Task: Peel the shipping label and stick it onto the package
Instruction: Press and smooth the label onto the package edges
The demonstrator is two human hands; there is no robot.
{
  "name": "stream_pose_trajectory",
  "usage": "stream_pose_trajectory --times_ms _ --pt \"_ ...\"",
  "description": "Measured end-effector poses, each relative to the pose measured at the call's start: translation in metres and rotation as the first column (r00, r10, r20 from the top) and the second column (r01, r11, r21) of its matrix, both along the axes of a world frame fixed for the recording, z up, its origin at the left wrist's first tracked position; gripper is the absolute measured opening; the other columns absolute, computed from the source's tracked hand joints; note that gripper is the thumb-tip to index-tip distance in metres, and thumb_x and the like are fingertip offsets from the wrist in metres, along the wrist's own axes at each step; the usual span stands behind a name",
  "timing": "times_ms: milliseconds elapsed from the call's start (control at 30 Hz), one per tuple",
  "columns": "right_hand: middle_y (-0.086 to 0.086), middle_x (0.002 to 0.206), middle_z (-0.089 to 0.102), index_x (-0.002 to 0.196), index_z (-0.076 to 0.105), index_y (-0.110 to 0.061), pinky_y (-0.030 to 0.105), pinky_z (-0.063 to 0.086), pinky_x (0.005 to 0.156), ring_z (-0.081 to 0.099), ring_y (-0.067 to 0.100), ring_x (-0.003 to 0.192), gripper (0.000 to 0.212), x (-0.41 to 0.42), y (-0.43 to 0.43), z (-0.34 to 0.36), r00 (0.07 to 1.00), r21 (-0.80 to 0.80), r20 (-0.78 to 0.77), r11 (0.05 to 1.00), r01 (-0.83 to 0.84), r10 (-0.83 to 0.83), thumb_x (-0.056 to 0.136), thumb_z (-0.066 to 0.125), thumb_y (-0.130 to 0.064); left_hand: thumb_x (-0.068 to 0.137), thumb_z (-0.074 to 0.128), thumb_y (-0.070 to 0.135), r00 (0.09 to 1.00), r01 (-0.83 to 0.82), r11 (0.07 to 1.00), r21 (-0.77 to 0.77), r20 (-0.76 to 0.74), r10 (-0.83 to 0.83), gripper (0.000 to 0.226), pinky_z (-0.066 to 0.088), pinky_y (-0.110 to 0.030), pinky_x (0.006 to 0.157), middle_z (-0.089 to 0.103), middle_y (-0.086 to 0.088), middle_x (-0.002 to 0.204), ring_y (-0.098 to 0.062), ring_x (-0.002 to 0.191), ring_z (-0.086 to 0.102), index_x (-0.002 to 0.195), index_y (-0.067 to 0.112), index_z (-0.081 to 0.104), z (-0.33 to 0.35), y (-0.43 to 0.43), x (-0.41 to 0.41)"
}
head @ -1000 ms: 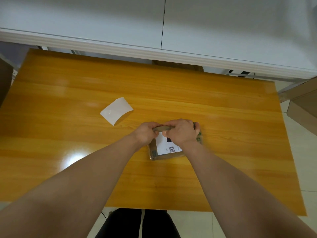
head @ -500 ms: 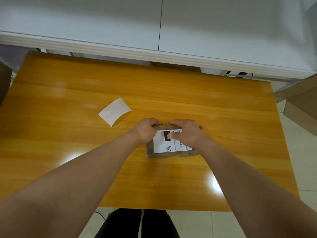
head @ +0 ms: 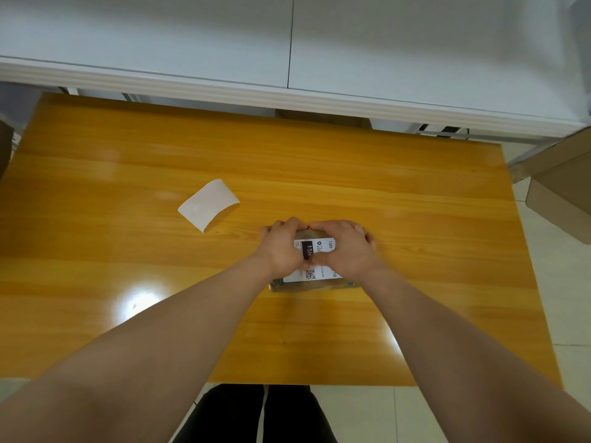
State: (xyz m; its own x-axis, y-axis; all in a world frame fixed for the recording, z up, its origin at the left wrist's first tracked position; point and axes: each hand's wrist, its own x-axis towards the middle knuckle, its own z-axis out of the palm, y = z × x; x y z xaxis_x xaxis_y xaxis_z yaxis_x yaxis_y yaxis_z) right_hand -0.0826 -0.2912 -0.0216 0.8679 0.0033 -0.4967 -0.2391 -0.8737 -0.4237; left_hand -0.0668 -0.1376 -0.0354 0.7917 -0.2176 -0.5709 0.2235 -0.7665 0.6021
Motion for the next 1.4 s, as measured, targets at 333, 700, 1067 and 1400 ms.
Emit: stream_pose_trajectory --times_ms 333,700,1067,1400 --pt "-0.016 0.132 0.057 0.122 0.061 -0.053 0.047 0.016 0.115 0.033 0.014 0.135 0.05 0.006 0.004 -0.007 0.993 0.007 0.047 0.994 0.109 -0.109 0.077 0.077 -0.04 0.079 0.075 0.013 0.983 -0.186 0.975 -0.121 -0.019 0.185 0.054 0.033 -0.027 0.091 0.05 -0.005 0.124 -0.027 0.124 0.033 0.128 0.022 0.055 -0.008 -0.003 0.002" --pt "-0.017 0.118 0.066 0.112 0.068 -0.052 0.048 0.023 0.114 0.043 0.013 0.129 0.035 0.007 0.007 -0.012 0.978 0.06 0.085 0.981 0.185 -0.19 0.081 0.074 -0.037 0.082 0.069 0.018 0.929 -0.368 0.904 -0.218 -0.046 0.367 0.02 0.049 -0.048 0.096 0.066 -0.001 0.106 -0.032 0.116 0.053 0.085 0.036 0.061 -0.018 -0.004 0.002" --pt "-0.016 0.111 0.068 0.105 0.073 -0.047 0.048 0.024 0.112 0.048 0.015 0.123 0.024 0.012 0.011 -0.014 0.958 0.062 0.059 0.959 0.276 -0.279 0.086 0.069 -0.035 0.072 0.066 0.021 0.909 -0.415 0.873 -0.255 -0.079 0.409 0.018 0.053 -0.049 0.09 0.068 0.0 0.097 -0.034 0.11 0.057 0.075 0.038 0.061 -0.028 -0.008 0.004" --pt "0.003 0.165 0.013 0.151 0.034 -0.034 0.042 0.02 0.118 0.009 0.03 0.15 0.073 0.017 -0.017 -0.002 0.992 0.102 -0.037 0.988 0.12 -0.117 0.088 0.071 -0.034 0.084 0.063 0.024 0.978 -0.193 0.98 0.042 0.087 0.189 0.04 0.035 -0.045 0.106 0.053 0.004 0.133 -0.029 0.13 0.033 0.122 0.037 0.058 0.0 0.005 0.021"
